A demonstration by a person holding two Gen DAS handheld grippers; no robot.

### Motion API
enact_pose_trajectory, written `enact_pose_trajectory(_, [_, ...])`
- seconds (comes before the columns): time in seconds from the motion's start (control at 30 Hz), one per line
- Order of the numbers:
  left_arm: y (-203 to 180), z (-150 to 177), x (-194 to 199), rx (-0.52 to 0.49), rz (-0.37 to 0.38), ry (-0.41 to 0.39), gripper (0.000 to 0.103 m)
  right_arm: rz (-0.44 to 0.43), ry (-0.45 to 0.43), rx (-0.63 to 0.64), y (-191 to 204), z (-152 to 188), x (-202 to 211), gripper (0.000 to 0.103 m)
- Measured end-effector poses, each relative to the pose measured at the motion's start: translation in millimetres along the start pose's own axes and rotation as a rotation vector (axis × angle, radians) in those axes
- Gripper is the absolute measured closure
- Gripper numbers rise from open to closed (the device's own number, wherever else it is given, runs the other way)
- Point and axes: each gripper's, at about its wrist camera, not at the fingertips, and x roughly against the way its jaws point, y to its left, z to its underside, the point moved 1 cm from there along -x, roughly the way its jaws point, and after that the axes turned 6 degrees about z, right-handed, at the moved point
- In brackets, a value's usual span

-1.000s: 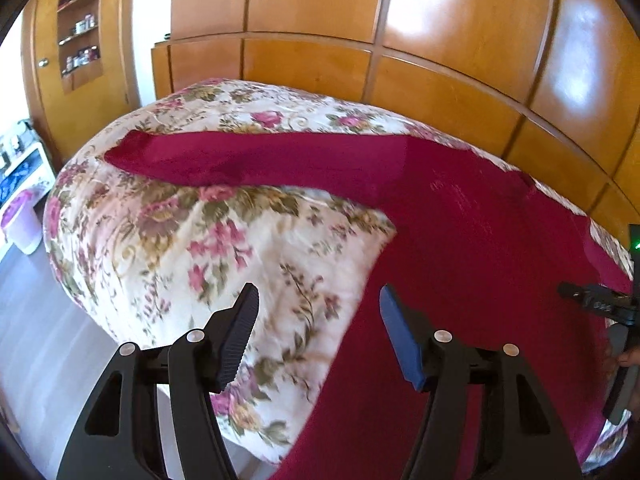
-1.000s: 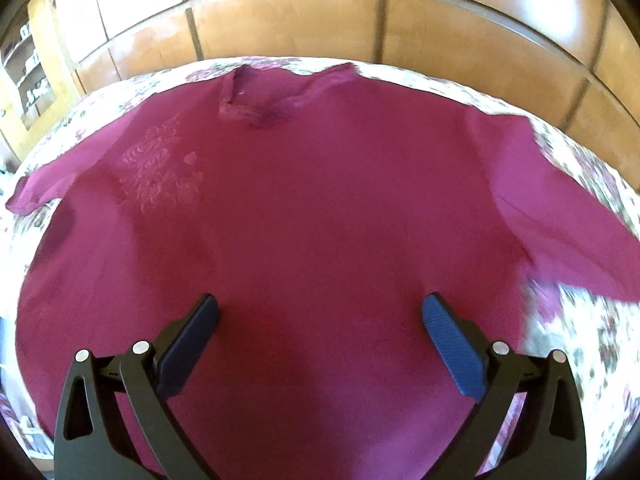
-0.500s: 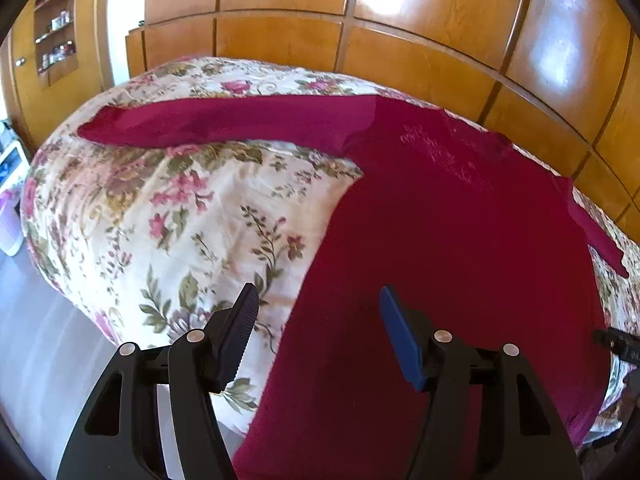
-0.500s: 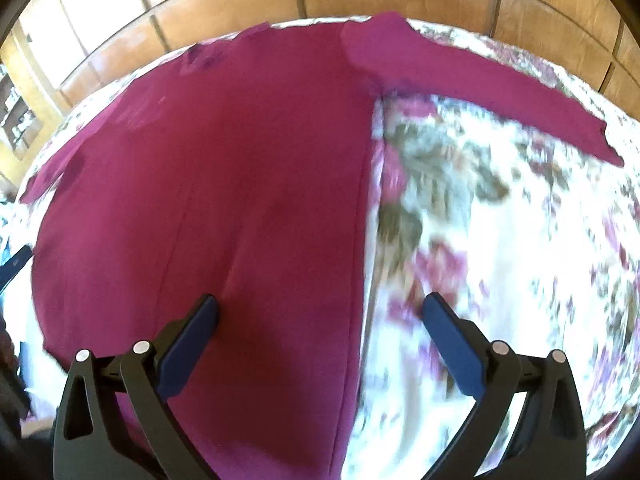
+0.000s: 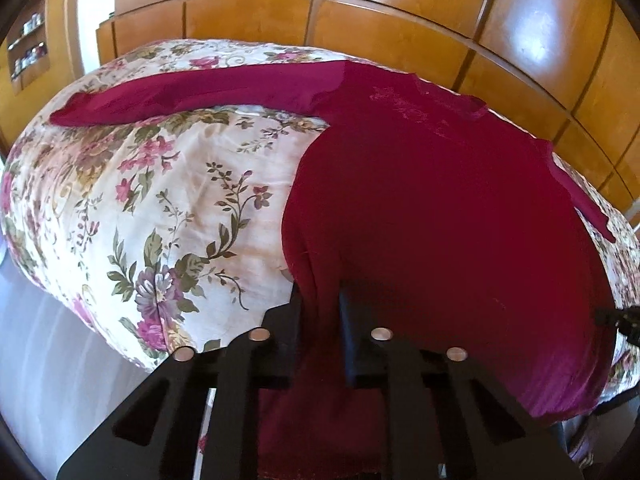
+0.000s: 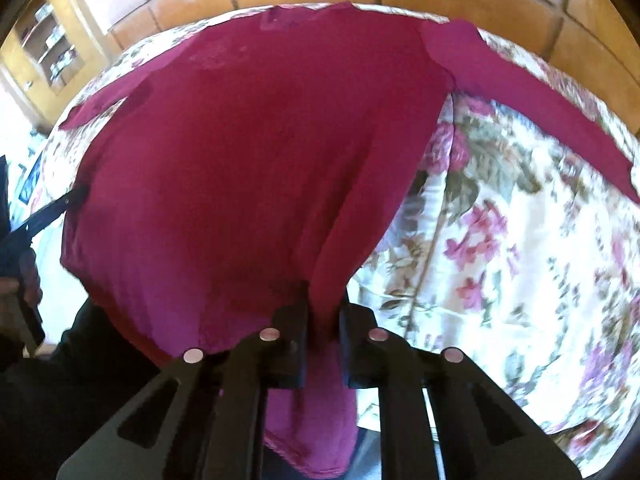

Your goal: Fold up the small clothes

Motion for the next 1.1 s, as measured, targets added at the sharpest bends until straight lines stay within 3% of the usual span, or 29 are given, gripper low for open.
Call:
enact_pose_trajectory(0.1, [1,3,-1,0.004,0.007,0.008,0.089,0.026,0.058,-0.013,-17,11,-17,0.095])
enact_pose_trajectory(0.27, [-2,2,5,0.006,-0.018,-0.003,0.083,0.052,0.051,0.022,-6,11,-19,0.093])
enact_pose_trajectory(0.3, [-2,1,7,0.010,-0.024,-0.007,0.076,0.042,0.052,0.009,-9,11,-18,0.089])
enact_pose_trajectory(0.43, [-4,-8,17,-0.003,-0.070,-0.046,0.070,0.026,0.019,-0.068,-23,5,-8,0.054])
enact_pose_trajectory(0.6, [-7,-24,23,0.011,-0.111,-0.087,0.048,0.035,-0.058,-0.146,-36,-15,5,0.032])
enact_pose_trajectory(0.8, [-7,-44,19,0.039,-0.143,-0.098,0.048,0.019,-0.098,-0.288,-57,-51,-5,0.024])
enact_pose_trajectory(1.1, [-13,-64,5,0.023,-0.133,-0.089,0.048,0.018,-0.114,-0.491,-101,-94,-36,0.023])
